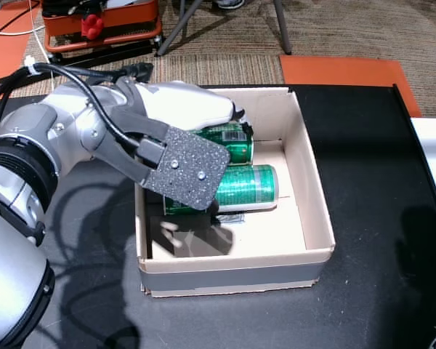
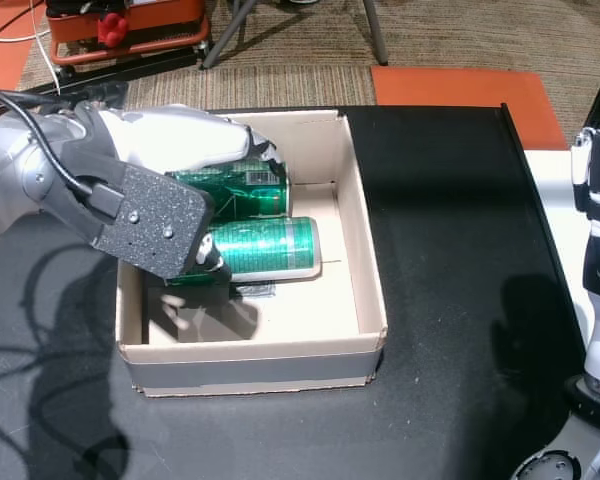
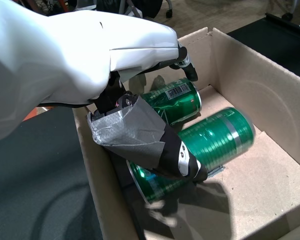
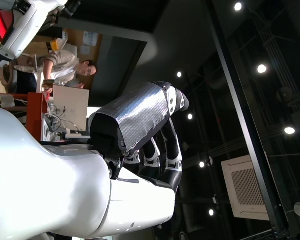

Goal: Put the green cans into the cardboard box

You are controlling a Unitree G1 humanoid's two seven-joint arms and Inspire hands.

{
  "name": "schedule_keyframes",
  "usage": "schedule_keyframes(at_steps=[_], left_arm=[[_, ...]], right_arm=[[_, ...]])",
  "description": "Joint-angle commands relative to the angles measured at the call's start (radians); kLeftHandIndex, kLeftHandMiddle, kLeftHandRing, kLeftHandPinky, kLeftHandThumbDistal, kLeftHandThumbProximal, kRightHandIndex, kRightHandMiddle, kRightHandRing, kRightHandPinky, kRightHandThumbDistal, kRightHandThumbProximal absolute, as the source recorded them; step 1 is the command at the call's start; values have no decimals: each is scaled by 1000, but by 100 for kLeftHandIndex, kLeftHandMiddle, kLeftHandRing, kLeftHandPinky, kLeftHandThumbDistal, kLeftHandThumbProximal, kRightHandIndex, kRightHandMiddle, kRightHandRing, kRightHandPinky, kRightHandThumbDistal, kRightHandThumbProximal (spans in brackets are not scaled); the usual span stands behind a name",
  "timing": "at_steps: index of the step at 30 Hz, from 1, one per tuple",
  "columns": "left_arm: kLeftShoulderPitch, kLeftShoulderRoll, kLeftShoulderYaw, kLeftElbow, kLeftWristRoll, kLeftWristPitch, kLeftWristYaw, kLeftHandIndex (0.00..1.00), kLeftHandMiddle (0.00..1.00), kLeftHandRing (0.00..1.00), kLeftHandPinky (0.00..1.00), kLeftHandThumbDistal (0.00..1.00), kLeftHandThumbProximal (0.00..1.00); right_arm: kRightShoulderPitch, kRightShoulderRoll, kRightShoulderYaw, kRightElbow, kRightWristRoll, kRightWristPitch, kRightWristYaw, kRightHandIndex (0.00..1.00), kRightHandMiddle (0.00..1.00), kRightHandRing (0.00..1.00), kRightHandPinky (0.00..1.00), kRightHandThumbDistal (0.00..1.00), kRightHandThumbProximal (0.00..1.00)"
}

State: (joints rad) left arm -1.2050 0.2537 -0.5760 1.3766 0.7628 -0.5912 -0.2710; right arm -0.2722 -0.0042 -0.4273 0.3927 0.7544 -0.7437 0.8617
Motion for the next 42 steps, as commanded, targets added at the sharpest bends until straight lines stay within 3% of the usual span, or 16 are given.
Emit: schedule_keyframes(at_steps=[1,9,11,16,19,20,23,26,27,29,31,34,36,38,41,42], left_arm=[[-10,7,0,-5,-3,7,-4,100,100,100,88,100,29],[-14,15,19,-8,-19,7,10,100,100,100,88,100,24],[-20,30,31,-19,-26,-16,67,100,100,100,87,92,20],[16,106,177,-67,-178,-235,135,100,100,100,87,76,22],[119,136,355,-118,-447,-476,9,100,100,100,83,59,23],[174,134,414,-151,-576,-559,-53,98,97,97,81,63,27],[326,121,488,-272,-896,-741,-157,91,90,90,78,51,37],[482,107,508,-423,-1162,-740,-280,86,87,88,75,39,36],[528,111,515,-452,-1199,-749,-292,86,87,90,75,38,35],[603,104,532,-503,-1286,-754,-348,84,87,90,76,44,32],[683,76,550,-579,-1385,-745,-410,83,87,90,78,59,37],[755,22,576,-679,-1486,-793,-473,76,80,86,76,61,56],[802,-36,587,-788,-1619,-765,-564,77,81,86,75,60,50],[818,-119,622,-849,-1751,-781,-661,72,80,86,81,61,52],[836,-239,700,-877,-1830,-813,-729,69,77,84,81,62,83],[844,-261,718,-888,-1840,-799,-749,70,76,84,80,63,87]], right_arm=[[13,-3,-2,-1,-5,-1,1,1,6,14,23,77,0],[13,-1,-2,1,1,4,5,0,6,15,23,79,0],[13,1,-3,2,-1,-1,3,0,5,14,23,79,0],[8,-4,-7,17,-6,-9,7,0,5,14,23,78,0],[2,-5,-11,30,0,-16,23,1,5,14,23,77,0],[1,-6,-13,33,0,-17,25,1,5,14,23,77,0],[0,-10,-16,38,1,-13,31,2,6,14,24,76,0],[-1,-14,-18,45,2,-6,38,3,7,15,24,75,0],[0,-12,-19,42,6,-2,38,3,7,16,25,78,0],[2,-4,-24,36,1,-21,29,4,9,19,27,83,13],[4,-3,-31,30,-4,-56,30,5,11,21,30,79,18],[25,-9,-30,-5,25,-50,58,7,12,21,31,76,12],[48,-11,-26,-43,68,-12,96,8,12,20,31,73,5],[77,-12,-19,-95,106,30,130,8,11,18,32,74,4],[102,-5,-22,-148,118,35,145,8,12,20,32,77,10],[100,-1,-28,-149,111,15,147,9,14,22,33,77,14]])
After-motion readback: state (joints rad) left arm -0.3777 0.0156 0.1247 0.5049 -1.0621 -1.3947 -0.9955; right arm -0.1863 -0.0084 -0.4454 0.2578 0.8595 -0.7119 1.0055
